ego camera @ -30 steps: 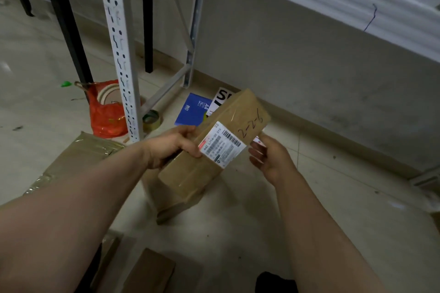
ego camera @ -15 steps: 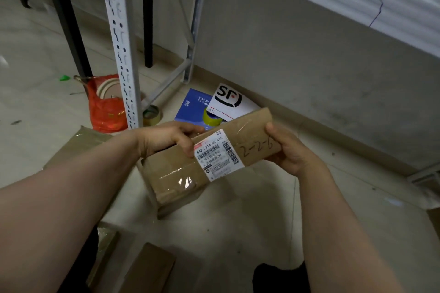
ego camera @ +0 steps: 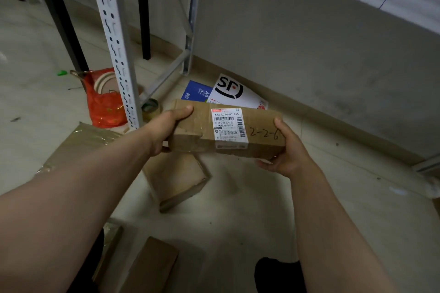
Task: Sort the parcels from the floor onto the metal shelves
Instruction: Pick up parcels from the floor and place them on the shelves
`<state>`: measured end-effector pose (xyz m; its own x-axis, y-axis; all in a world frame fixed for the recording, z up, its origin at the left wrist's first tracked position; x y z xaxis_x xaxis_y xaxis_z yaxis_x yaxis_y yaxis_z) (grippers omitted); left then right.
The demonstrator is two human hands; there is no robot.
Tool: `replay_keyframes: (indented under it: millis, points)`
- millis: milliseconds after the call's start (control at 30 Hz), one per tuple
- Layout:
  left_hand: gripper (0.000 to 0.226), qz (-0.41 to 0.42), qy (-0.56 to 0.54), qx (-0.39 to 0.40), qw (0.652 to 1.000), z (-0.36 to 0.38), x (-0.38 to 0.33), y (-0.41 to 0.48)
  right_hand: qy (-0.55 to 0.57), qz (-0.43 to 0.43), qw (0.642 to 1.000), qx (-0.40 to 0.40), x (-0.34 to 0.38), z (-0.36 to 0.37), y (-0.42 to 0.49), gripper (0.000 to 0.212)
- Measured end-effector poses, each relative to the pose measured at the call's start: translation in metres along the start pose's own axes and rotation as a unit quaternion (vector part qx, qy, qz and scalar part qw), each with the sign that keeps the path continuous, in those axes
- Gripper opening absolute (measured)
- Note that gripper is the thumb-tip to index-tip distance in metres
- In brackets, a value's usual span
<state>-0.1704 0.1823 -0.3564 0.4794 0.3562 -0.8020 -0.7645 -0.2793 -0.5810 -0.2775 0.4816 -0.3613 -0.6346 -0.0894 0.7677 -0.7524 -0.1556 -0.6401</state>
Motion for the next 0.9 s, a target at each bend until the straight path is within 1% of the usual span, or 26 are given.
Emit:
replay_keyframes:
  millis: [133,233,300,367,433,533,633,733,900]
  points:
    - [0.046,-0.044,-0.020,-0.030,0.998,0.004,-0.005,0.010,-0.067,0.015,0.998,-0.007,0.005,-0.005,0.005,0.067]
    - [0.052,-0.069,-0.004,-0.005,0.998,0.015,-0.023,0.012,-0.095,0.002,0.995,-0.013,0.019,-0.013,-0.001,0.060]
    - [0.059,-0.110,0.014,0.010,0.994,0.024,-0.037,0.003,-0.086,0.032,0.996,-0.012,0.023,-0.018,-0.015,0.053]
    - [0.063,-0.146,0.036,0.016,0.989,0.033,-0.059,-0.022,-0.071,0.073,0.995,-0.009,0.033,-0.022,-0.043,0.054]
    - [0.067,-0.170,0.034,0.006,0.985,0.037,-0.084,-0.051,-0.070,0.107,0.992,-0.011,0.050,-0.024,-0.076,0.063]
    - [0.083,-0.193,0.022,-0.003,0.981,0.040,-0.121,-0.100,-0.065,0.139,0.988,-0.014,0.085,-0.022,-0.130,0.076]
    - [0.081,-0.212,0.013,-0.017,0.977,0.039,-0.152,-0.144,-0.049,0.177,0.983,-0.002,0.110,-0.016,-0.182,0.082]
    - [0.082,-0.244,-0.011,-0.003,0.970,0.037,-0.174,-0.186,-0.068,0.195,0.979,-0.002,0.133,-0.015,-0.232,0.083]
    - [0.092,-0.265,0.008,0.016,0.964,0.052,-0.230,-0.263,-0.067,0.210,0.975,-0.033,0.191,-0.027,-0.324,0.092]
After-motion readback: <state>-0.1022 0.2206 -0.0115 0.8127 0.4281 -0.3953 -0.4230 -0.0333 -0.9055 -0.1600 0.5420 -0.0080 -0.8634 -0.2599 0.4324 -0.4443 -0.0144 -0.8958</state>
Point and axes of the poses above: each hand's wrist, its own y-axis towards the middle knuckle, its own z-axis out of the palm, x = y × z, the point moved 8 cm from there along y, towards the middle knuckle, and after that the axes turned 5 degrees about -y, right-handed, at the moved point
